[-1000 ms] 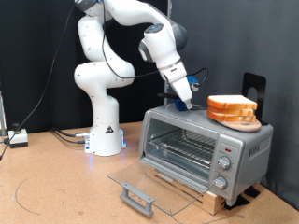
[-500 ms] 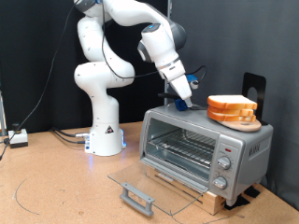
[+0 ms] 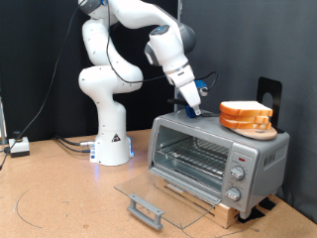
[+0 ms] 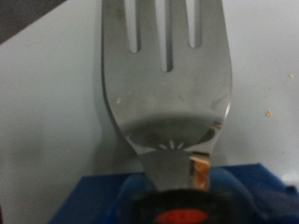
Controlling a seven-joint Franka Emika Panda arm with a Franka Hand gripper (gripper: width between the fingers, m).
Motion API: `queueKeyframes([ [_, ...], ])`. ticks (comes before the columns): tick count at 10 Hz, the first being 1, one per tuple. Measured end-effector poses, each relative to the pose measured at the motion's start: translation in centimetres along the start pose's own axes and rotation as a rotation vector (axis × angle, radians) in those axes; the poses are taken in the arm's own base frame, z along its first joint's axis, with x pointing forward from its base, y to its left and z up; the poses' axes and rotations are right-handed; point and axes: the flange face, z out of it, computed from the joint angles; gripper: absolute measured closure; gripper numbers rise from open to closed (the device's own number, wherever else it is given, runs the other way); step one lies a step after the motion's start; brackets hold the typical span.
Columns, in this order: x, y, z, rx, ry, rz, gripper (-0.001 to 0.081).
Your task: Make a piece of toast with the oven
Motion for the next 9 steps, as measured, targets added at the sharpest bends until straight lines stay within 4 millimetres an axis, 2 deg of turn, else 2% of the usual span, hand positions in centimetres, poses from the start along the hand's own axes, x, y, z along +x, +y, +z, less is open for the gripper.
queueKeyframes([
  [5,-0.13,0.08,0.13,0.001,-0.001,0.005,-0.0001],
  [6,-0.13,0.08,0.13,0.001,-0.001,0.006,0.0089],
  [7,-0.13,0.08,0.13,0.002,-0.001,0.006,0.0089],
  [8,-0.13,0.08,0.13,0.003,0.000,0.007,0.0272],
  [9,-0.12,0.09,0.13,0.004,0.001,0.009,0.0359],
])
